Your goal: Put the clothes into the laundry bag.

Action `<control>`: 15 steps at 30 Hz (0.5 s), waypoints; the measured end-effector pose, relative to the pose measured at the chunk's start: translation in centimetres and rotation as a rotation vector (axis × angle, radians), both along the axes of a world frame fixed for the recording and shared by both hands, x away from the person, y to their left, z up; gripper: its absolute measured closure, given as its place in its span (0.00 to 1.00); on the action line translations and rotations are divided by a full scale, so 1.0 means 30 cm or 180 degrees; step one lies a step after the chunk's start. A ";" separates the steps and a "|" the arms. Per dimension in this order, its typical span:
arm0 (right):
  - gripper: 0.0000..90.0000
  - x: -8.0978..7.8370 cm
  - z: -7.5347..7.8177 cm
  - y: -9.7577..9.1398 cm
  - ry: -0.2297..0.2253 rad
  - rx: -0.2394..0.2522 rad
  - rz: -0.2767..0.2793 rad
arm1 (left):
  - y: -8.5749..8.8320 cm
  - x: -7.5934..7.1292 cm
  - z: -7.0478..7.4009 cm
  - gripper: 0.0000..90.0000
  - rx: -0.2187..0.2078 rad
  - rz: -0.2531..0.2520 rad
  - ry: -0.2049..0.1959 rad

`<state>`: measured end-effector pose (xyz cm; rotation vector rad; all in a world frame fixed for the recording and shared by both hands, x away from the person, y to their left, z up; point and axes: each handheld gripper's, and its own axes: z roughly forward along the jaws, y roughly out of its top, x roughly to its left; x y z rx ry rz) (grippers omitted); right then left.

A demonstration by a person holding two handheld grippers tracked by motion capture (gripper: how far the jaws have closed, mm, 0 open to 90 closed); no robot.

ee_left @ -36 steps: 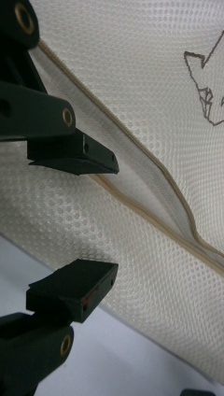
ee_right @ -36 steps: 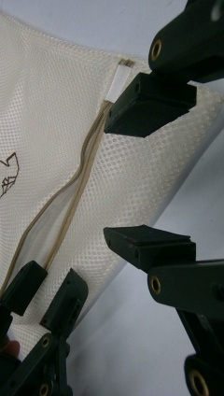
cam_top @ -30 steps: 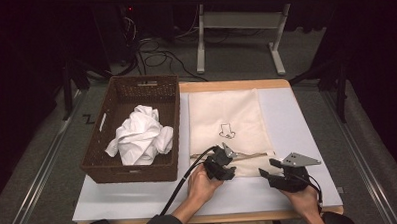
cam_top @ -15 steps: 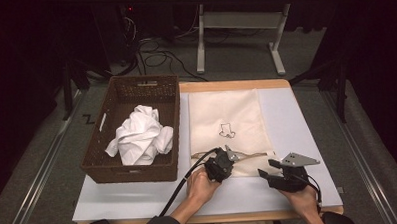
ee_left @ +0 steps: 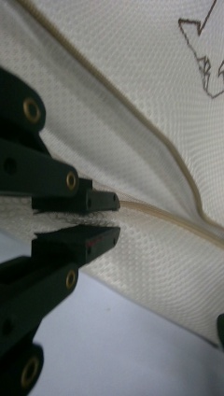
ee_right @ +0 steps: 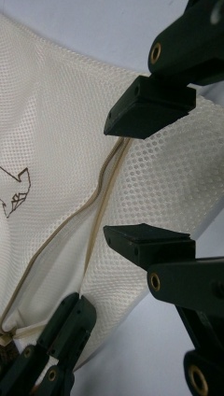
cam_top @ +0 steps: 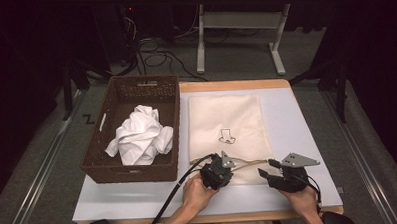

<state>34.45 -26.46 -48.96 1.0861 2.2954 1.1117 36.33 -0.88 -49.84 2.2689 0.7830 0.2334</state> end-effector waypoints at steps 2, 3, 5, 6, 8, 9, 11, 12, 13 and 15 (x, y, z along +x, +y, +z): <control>0.51 -0.001 0.001 -0.002 0.0003 0.0020 -0.0014 | 0.007 0.011 -0.006 0.81 -0.0080 0.0051 -0.0035; 0.51 -0.001 -0.001 -0.003 0.0005 0.0040 -0.0017 | 0.010 0.017 -0.011 0.78 -0.0100 0.0095 -0.0055; 0.51 0.001 -0.008 -0.006 0.0065 0.0061 -0.0054 | 0.015 0.032 -0.023 0.71 -0.0119 0.0171 -0.0069; 0.51 0.004 -0.011 -0.008 0.0059 0.0075 -0.0052 | 0.018 0.038 -0.029 0.70 -0.0131 0.0198 -0.0069; 0.51 0.005 -0.012 -0.011 0.0070 0.0114 -0.0070 | 0.024 0.046 -0.041 0.67 -0.0158 0.0245 -0.0079; 0.52 0.007 -0.012 -0.012 0.0045 0.0126 -0.0056 | 0.027 0.048 -0.044 0.65 -0.0173 0.0271 -0.0100; 0.57 0.004 -0.012 -0.009 0.0075 0.0170 -0.0026 | 0.029 0.052 -0.056 0.63 -0.0143 0.0314 -0.0089; 0.57 0.004 -0.014 -0.004 0.0088 0.0164 0.0002 | 0.033 0.049 -0.061 0.63 -0.0174 0.0313 -0.0124; 0.57 0.005 -0.017 0.001 0.0086 0.0162 0.0033 | 0.035 0.045 -0.063 0.62 -0.0188 0.0320 -0.0145; 0.57 0.006 -0.020 0.008 0.0103 0.0133 0.0061 | 0.037 0.040 -0.070 0.62 -0.0224 0.0336 -0.0184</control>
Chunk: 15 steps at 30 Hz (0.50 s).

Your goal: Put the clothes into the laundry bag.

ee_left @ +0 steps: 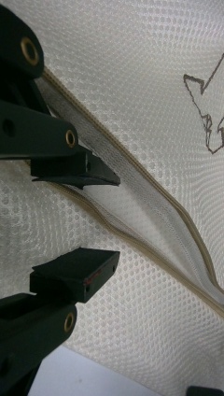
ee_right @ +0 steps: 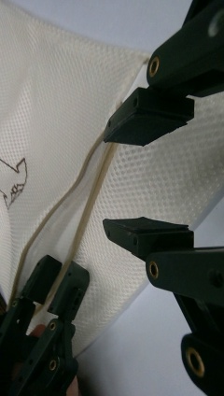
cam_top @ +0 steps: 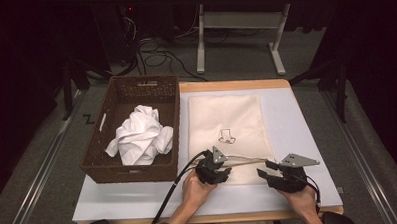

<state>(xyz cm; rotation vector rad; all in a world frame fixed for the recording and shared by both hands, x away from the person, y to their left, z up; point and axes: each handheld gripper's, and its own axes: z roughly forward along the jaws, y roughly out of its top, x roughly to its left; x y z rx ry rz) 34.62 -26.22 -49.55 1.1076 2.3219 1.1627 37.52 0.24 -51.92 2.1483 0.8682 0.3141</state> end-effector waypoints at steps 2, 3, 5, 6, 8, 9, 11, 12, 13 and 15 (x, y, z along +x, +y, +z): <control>0.56 0.005 -0.003 0.015 0.0005 -0.0085 0.0044 | 0.007 -0.005 -0.010 0.62 -0.0071 0.0006 -0.0047; 0.55 0.009 0.004 0.031 -0.0035 -0.0101 0.0062 | 0.011 -0.007 -0.014 0.62 -0.0114 0.0014 -0.0063; 0.52 0.014 0.020 0.049 -0.0131 -0.0115 0.0129 | 0.011 -0.007 -0.014 0.62 -0.0106 0.0014 -0.0063; 0.52 0.014 0.020 0.049 -0.0131 -0.0115 0.0129 | 0.011 -0.008 -0.014 0.62 -0.0103 0.0015 -0.0070; 0.48 0.027 0.036 0.081 -0.0168 -0.0200 0.0230 | 0.010 -0.009 -0.015 0.61 -0.0101 0.0015 -0.0076; 0.48 0.027 0.036 0.081 -0.0168 -0.0200 0.0230 | 0.010 -0.009 -0.015 0.61 -0.0103 0.0015 -0.0078; 0.48 0.051 0.040 0.118 -0.0081 -0.0379 0.0242 | 0.011 -0.009 -0.016 0.60 -0.0111 0.0018 -0.0081; 0.48 0.063 0.041 0.128 -0.0043 -0.0420 0.0239 | 0.011 -0.009 -0.016 0.60 -0.0111 0.0017 -0.0083; 0.48 0.075 0.041 0.139 -0.0014 -0.0436 0.0225 | 0.009 -0.011 -0.016 0.59 -0.0094 0.0014 -0.0096; 0.49 0.097 0.046 0.160 0.0012 -0.0452 0.0242 | 0.008 -0.012 -0.017 0.58 -0.0088 0.0015 -0.0107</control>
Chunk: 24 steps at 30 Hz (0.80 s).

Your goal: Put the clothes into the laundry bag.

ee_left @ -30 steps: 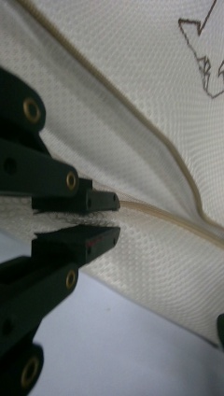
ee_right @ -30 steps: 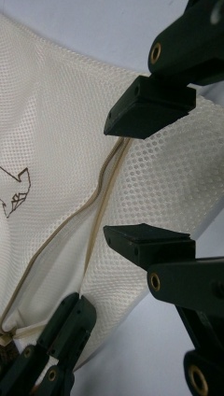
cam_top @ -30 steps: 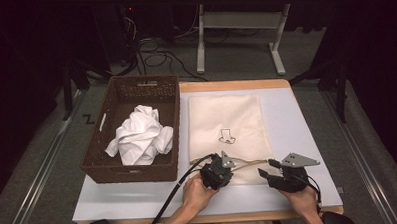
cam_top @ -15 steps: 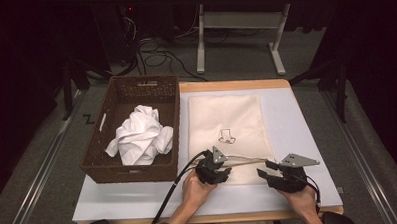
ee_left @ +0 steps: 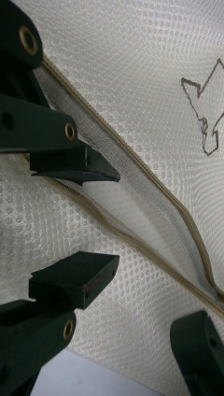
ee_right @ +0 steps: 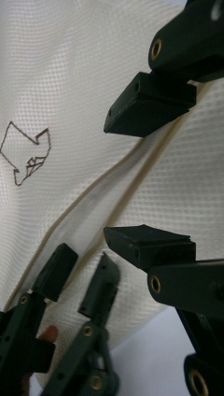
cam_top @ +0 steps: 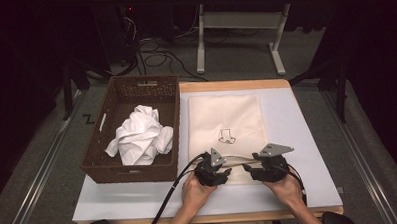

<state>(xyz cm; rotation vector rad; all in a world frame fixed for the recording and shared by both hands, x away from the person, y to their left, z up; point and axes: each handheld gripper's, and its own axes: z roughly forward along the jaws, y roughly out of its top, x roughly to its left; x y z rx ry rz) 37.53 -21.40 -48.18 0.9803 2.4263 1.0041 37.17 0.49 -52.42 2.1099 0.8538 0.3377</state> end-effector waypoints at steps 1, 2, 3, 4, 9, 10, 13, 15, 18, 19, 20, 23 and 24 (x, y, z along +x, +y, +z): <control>0.49 0.011 0.002 0.012 0.0013 -0.0015 0.0020 | -0.001 -0.001 0.000 0.58 0.0005 0.0001 -0.0004; 0.49 0.020 0.005 0.024 0.0019 -0.0040 0.0028 | -0.001 -0.001 0.000 0.57 0.0008 0.0003 -0.0007; 0.49 0.029 0.009 0.035 0.0015 -0.0098 0.0041 | -0.001 -0.001 0.000 0.57 0.0008 0.0005 -0.0006; 0.49 0.037 0.009 0.046 0.0003 -0.0121 0.0055 | -0.001 0.000 0.000 0.57 0.0006 0.0007 -0.0004; 0.50 0.078 0.001 0.086 0.0040 -0.0261 0.0067 | 0.000 0.000 0.000 0.56 0.0005 0.0011 0.0000; 0.50 0.078 0.001 0.086 0.0040 -0.0261 0.0067 | 0.000 0.000 0.000 0.56 0.0005 0.0014 -0.0001; 0.51 0.090 -0.013 0.103 0.0105 -0.0294 0.0079 | 0.000 0.000 0.000 0.55 0.0005 0.0024 0.0003; 0.52 0.091 -0.018 0.111 0.0123 -0.0327 0.0113 | 0.001 0.001 0.000 0.54 0.0006 0.0023 0.0008; 0.52 0.098 -0.028 0.125 0.0137 -0.0372 0.0109 | 0.001 0.001 0.000 0.54 0.0000 0.0020 0.0007; 0.52 0.103 -0.030 0.124 0.0119 -0.0390 0.0113 | 0.000 0.001 -0.001 0.54 0.0001 0.0023 0.0004; 0.52 0.108 -0.033 0.124 0.0121 -0.0401 0.0115 | 0.001 0.001 0.000 0.54 0.0004 0.0027 0.0006; 0.53 0.114 -0.040 0.128 0.0153 -0.0399 0.0080 | 0.001 0.001 0.000 0.53 0.0001 0.0029 0.0008; 0.54 0.117 -0.044 0.129 0.0160 -0.0397 0.0089 | 0.001 0.001 0.000 0.53 0.0001 0.0030 0.0008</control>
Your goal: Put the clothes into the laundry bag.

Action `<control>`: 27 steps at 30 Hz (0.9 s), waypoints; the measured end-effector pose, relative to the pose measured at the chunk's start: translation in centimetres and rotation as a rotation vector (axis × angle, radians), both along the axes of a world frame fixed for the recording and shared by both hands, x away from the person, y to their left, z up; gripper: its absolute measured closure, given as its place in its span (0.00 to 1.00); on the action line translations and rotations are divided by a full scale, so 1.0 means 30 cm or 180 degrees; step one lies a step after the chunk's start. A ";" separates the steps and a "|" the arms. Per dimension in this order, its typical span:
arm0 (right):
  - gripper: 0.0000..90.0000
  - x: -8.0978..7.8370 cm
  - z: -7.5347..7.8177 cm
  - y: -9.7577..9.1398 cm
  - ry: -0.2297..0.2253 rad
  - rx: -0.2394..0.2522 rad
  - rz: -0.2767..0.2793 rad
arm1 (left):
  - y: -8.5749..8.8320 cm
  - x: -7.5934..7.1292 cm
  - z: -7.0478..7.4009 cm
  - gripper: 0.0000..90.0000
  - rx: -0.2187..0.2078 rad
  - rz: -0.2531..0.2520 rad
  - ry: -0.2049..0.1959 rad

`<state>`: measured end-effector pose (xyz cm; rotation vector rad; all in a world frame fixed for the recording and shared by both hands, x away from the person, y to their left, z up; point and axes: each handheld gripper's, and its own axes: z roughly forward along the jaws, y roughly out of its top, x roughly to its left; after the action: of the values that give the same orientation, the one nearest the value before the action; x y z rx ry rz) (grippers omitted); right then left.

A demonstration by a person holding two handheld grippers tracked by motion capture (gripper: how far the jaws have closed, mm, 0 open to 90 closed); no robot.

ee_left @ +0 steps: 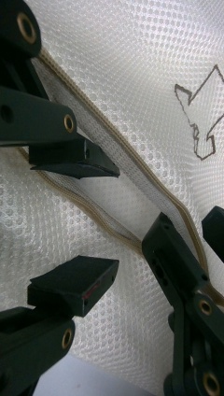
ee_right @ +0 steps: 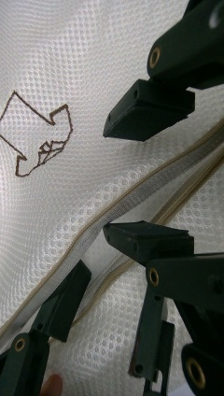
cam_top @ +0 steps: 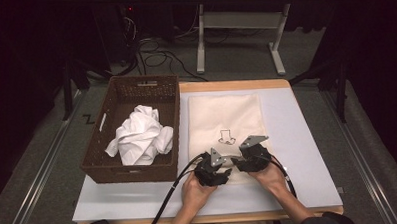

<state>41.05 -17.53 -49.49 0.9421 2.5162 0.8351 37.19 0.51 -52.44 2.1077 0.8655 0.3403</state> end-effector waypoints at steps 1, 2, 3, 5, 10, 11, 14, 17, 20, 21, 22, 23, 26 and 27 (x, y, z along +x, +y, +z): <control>0.55 0.002 -0.001 0.000 0.0005 -0.0023 0.0003 | 0.000 0.000 0.000 0.53 -0.0001 0.0000 0.0002; 0.55 0.004 -0.003 0.002 0.0010 -0.0019 -0.0004 | 0.000 0.001 0.000 0.53 -0.0004 0.0001 0.0005; 0.58 0.009 -0.005 0.004 0.0002 -0.0020 -0.0036 | 0.001 0.001 0.000 0.53 -0.0003 -0.0001 0.0005; 0.59 0.013 -0.006 0.003 -0.0001 -0.0023 -0.0017 | 0.000 0.001 0.000 0.53 -0.0001 0.0002 0.0003; 0.68 0.027 -0.013 0.008 0.0039 -0.0055 -0.0041 | 0.000 0.001 0.000 0.53 -0.0003 0.0004 0.0004; 0.68 0.027 -0.013 0.008 0.0039 -0.0055 -0.0041 | 0.001 0.001 0.000 0.53 -0.0004 0.0004 0.0006; 0.71 0.040 -0.015 0.006 0.0081 -0.0035 -0.0042 | 0.002 0.002 0.000 0.52 -0.0010 0.0003 0.0015; 0.73 0.048 -0.015 0.005 0.0112 -0.0031 -0.0063 | 0.001 0.002 0.000 0.52 -0.0010 0.0000 0.0014; 0.78 0.054 -0.017 0.007 0.0117 -0.0057 -0.0033 | 0.002 0.002 0.000 0.52 -0.0016 -0.0002 0.0015; 0.80 0.054 -0.016 0.008 0.0122 -0.0062 -0.0034 | 0.002 0.002 0.000 0.52 -0.0016 -0.0003 0.0015; 0.82 0.055 -0.013 0.009 0.0115 -0.0071 -0.0015 | 0.002 0.002 0.000 0.52 -0.0017 -0.0003 0.0016; 0.83 0.056 -0.010 0.009 0.0114 -0.0061 -0.0001 | 0.002 0.002 0.000 0.52 -0.0017 -0.0003 0.0017; 0.86 0.060 -0.008 0.005 0.0108 -0.0062 0.0023 | 0.002 0.002 0.000 0.52 -0.0019 -0.0007 0.0018; 0.89 0.063 -0.009 0.001 0.0117 -0.0043 0.0022 | 0.001 0.002 0.000 0.52 -0.0013 -0.0005 0.0015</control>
<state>42.94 -17.50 -49.77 0.9533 2.5547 0.8089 37.24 0.55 -52.44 2.1061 0.8665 0.3328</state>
